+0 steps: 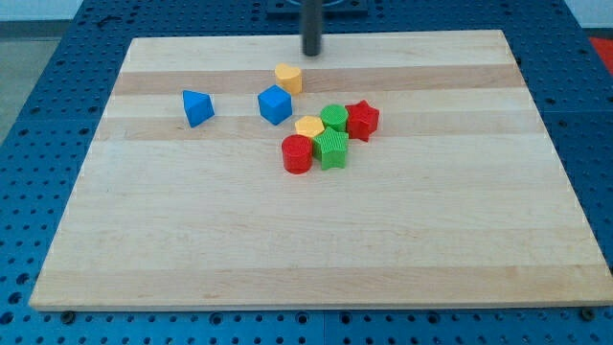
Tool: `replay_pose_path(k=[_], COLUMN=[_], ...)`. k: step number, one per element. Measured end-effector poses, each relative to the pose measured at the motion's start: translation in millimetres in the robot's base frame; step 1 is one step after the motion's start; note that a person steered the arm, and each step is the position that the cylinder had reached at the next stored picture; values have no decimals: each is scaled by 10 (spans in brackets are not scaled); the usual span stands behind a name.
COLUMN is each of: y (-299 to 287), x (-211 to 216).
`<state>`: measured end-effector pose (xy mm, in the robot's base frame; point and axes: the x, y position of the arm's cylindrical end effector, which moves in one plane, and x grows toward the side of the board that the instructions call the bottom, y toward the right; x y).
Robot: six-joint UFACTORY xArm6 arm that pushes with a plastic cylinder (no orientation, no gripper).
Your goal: Push the yellow heart towards the top right
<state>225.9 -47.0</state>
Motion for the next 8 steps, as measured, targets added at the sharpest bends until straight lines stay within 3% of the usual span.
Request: replay_pose_path(k=[1, 2, 6, 8], y=[-471, -499, 1080, 1471], x=[279, 700, 761, 949])
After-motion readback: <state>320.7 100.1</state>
